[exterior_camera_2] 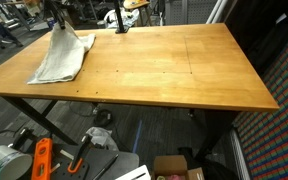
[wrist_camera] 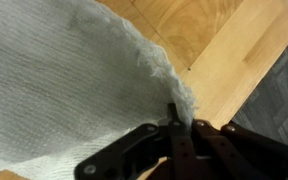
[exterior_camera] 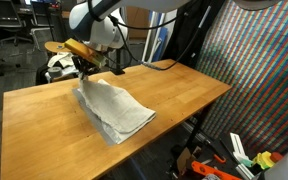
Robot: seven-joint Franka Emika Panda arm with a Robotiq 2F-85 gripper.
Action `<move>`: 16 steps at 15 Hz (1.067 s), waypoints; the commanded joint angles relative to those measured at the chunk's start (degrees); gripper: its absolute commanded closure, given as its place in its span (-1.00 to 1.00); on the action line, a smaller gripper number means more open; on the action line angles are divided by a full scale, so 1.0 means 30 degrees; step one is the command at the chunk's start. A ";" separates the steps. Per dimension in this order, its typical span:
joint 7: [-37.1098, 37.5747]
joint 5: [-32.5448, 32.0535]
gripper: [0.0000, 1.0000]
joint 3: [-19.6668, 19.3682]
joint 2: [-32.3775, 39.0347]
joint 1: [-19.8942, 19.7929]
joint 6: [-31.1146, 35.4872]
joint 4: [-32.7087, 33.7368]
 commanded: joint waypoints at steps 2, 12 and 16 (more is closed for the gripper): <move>-0.0696 -0.0232 0.39 0.0168 -0.0267 -0.0333 -0.2020 0.0089; -0.8776 0.1197 -1.00 0.1012 -0.3093 -0.1916 -0.2937 -0.2013; -0.6357 -0.0557 -1.00 -0.0093 -0.1776 -0.0618 -0.0708 -0.0450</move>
